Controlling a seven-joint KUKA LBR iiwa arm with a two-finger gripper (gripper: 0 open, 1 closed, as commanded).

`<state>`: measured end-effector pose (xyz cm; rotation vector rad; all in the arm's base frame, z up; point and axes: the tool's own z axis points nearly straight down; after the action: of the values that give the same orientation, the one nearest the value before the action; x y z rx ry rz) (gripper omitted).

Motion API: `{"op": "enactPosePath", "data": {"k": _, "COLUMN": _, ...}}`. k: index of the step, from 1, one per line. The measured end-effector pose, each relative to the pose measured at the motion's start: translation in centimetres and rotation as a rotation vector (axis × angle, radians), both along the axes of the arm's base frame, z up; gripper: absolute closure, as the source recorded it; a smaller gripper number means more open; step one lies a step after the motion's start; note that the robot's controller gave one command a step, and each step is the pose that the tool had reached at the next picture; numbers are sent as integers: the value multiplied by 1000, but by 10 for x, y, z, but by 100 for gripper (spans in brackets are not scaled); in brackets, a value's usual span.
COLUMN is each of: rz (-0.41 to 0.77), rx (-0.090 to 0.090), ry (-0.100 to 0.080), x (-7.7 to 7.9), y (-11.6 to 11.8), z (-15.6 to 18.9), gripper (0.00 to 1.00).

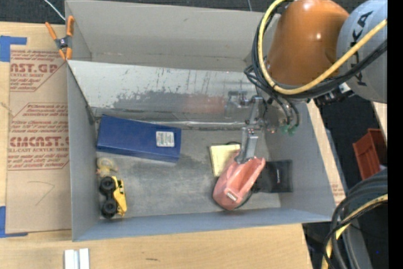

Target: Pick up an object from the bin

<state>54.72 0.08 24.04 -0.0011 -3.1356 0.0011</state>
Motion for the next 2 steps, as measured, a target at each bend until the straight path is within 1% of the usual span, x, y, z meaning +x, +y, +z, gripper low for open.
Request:
{"op": "enactPosePath", "data": {"k": 1, "rz": 0, "rx": 0, "ry": -8, "x": 1, "y": 0, "z": 5, "gripper": 0}}
{"op": "enactPosePath", "data": {"k": 2, "rz": 222, "rx": 1, "ry": -8, "x": 22, "y": -24, "z": -77, "gripper": 0}}
